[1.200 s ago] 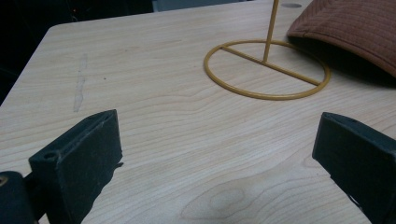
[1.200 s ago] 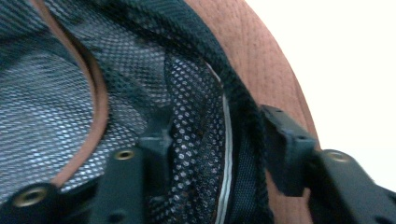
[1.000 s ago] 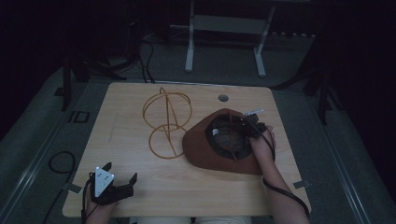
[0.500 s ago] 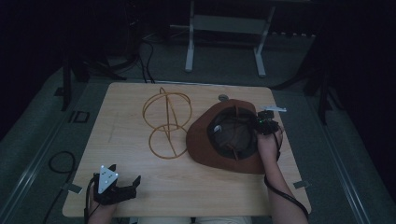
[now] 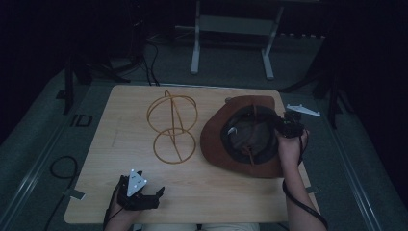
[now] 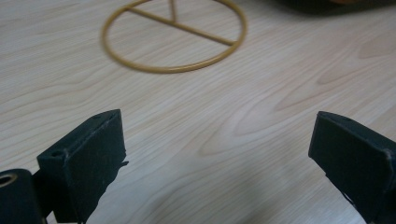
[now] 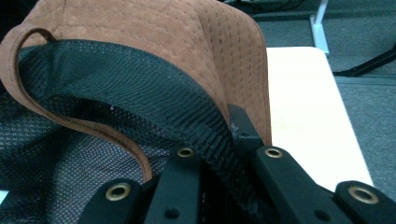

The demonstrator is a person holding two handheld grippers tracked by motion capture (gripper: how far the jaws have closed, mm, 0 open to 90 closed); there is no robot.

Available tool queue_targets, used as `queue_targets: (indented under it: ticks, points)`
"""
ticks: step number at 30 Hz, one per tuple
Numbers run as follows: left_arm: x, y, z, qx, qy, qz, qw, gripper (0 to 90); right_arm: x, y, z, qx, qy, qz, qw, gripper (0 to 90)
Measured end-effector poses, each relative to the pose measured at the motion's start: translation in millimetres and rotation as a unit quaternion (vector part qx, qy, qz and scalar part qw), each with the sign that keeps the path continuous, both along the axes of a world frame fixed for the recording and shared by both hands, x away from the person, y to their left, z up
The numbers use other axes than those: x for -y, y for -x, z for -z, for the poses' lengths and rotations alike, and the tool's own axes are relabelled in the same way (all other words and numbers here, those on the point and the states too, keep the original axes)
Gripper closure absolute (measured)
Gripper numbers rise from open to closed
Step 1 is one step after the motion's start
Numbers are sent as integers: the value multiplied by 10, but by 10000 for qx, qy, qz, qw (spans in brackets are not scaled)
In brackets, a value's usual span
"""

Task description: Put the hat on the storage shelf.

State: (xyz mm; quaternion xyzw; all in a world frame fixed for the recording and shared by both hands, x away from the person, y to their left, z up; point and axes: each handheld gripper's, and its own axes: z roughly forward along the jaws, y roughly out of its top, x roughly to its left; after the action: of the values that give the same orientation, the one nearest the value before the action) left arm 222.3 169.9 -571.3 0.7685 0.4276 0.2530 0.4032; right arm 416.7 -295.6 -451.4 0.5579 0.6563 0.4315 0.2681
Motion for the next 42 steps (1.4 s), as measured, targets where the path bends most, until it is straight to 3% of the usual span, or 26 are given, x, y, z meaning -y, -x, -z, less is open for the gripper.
queue_targets:
  ticks: [5,8,16,22,28,33,42]
  points:
    - [185,-93,6,-161,-125,344,9992,61,84,50,-12,-13,-17,30,10000,846]
    - [281,-156,-2,-236,-93,483,9985,63,138,75,1,-18,-50,64,10000,846]
    - [528,-329,-89,-285,5,773,9966,69,228,137,37,-33,-51,126,9999,846]
    - [697,-411,-193,-296,-40,978,9948,70,267,171,62,-49,-49,149,9999,845]
    - [904,-468,-369,-162,-145,1242,9920,70,266,195,86,-55,-64,156,9998,846]
    - [1086,-532,-516,-112,-111,1458,9892,70,228,203,84,-53,-62,128,9999,846]
    - [1364,-695,-815,88,-180,1668,9858,70,156,212,88,-52,-98,29,9999,845]
